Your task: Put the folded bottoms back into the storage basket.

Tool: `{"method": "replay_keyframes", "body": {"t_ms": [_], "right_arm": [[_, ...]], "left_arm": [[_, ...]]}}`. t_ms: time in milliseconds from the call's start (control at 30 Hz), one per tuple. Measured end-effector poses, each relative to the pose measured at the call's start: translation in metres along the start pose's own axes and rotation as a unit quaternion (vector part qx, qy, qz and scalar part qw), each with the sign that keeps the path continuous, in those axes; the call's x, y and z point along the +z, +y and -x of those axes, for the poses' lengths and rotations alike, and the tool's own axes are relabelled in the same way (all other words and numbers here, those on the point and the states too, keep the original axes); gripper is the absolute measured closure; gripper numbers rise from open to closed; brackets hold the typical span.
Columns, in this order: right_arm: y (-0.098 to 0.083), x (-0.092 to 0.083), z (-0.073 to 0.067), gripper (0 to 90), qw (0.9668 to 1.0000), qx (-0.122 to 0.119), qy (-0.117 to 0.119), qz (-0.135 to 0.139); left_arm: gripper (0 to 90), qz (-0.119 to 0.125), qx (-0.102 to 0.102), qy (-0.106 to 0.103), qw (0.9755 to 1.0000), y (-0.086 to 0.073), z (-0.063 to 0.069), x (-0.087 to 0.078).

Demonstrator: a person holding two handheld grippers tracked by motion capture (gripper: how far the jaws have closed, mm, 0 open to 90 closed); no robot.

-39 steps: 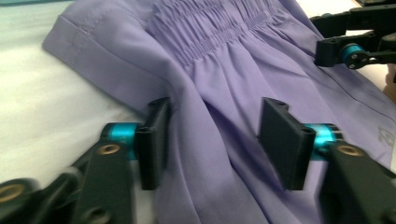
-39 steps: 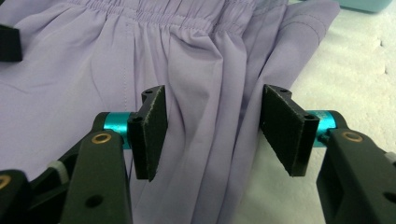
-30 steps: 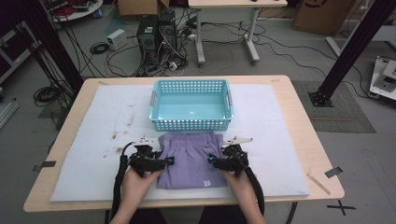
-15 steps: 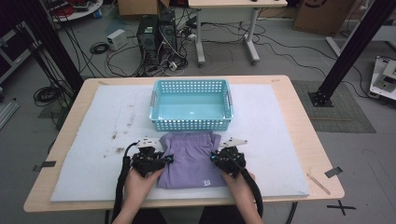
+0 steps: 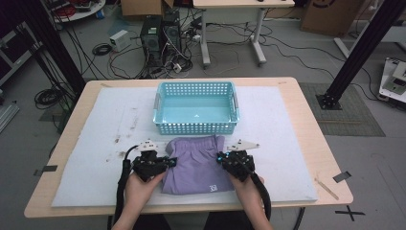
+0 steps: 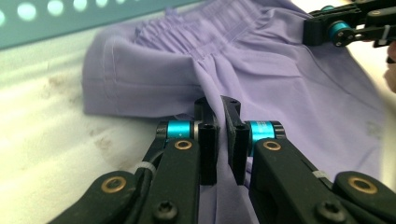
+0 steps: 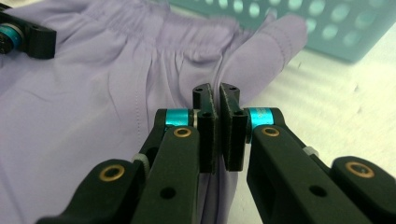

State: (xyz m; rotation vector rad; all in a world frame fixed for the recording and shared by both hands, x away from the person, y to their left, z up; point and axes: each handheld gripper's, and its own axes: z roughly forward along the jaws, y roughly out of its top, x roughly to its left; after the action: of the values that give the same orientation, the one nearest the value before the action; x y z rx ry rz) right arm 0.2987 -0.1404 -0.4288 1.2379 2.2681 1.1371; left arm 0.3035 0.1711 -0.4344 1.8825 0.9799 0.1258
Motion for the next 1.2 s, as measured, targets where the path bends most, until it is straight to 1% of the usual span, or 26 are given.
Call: {"method": "replay_keyframes", "body": {"t_ms": [67,200,300,367,467,600,633,667,700,733,767,867,1033,1100,1133,1167,1200], "right_arm": [[0.004,-0.007,-0.001,87.3,0.9999,0.000,0.004,0.012],[0.015,-0.021,0.000,87.3,0.9993,0.001,0.014,0.034],[0.025,-0.029,0.000,87.3,0.9985,-0.001,0.017,0.052],[0.034,-0.032,0.000,87.3,0.9981,-0.005,0.016,0.059],[0.046,-0.033,0.003,87.3,0.9977,-0.005,0.015,0.066],[0.065,-0.033,0.009,87.3,0.9971,-0.003,0.014,0.075],[0.075,-0.033,0.011,87.3,0.9967,0.000,0.013,0.080],[0.075,-0.033,0.011,87.3,0.9967,0.000,0.013,0.080],[0.080,-0.032,0.013,87.3,0.9965,-0.001,0.009,0.084],[0.091,-0.032,0.017,87.3,0.9958,-0.002,0.002,0.092],[0.091,-0.032,0.017,87.3,0.9958,-0.002,0.002,0.092],[0.109,-0.031,0.023,87.3,0.9952,0.002,-0.005,0.098],[0.133,-0.028,0.031,87.3,0.9938,0.002,-0.015,0.110],[0.144,-0.026,0.035,87.3,0.9932,0.002,-0.021,0.115],[0.153,-0.022,0.039,87.3,0.9934,0.002,-0.026,0.112],[0.153,-0.022,0.039,87.3,0.9934,0.002,-0.026,0.112],[0.158,-0.018,0.041,87.3,0.9935,0.003,-0.029,0.110]], "left_arm": [[86.1,0.009,0.004,-0.003,0.9999,0.004,0.002,-0.006],[86.1,0.032,0.011,-0.014,0.9993,0.020,0.003,-0.021],[86.1,0.040,0.019,-0.010,0.9990,0.034,0.003,-0.029],[86.1,0.044,0.026,-0.007,0.9986,0.044,0.002,-0.032],[86.1,0.047,0.032,-0.006,0.9984,0.061,-0.001,-0.035],[86.1,0.052,0.041,0.002,0.9978,0.084,-0.005,-0.036],[86.2,0.055,0.043,0.004,0.9976,0.090,-0.006,-0.036],[86.2,0.058,0.043,0.004,0.9974,0.096,-0.007,-0.036],[86.2,0.060,0.044,0.001,0.9972,0.101,-0.009,-0.036],[86.2,0.063,0.044,0.002,0.9970,0.106,-0.010,-0.036],[86.2,0.067,0.043,0.001,0.9968,0.111,-0.011,-0.036],[86.2,0.072,0.051,0.007,0.9961,0.126,-0.014,-0.035],[86.3,0.087,0.055,0.014,0.9945,0.152,-0.023,-0.036],[86.3,0.088,0.058,0.017,0.9943,0.160,-0.027,-0.034],[86.2,0.088,0.061,0.022,0.9940,0.165,-0.029,-0.031],[86.2,0.085,0.063,0.027,0.9940,0.169,-0.032,-0.028],[86.3,0.086,0.063,0.030,0.9939,0.173,-0.036,-0.024]]}}
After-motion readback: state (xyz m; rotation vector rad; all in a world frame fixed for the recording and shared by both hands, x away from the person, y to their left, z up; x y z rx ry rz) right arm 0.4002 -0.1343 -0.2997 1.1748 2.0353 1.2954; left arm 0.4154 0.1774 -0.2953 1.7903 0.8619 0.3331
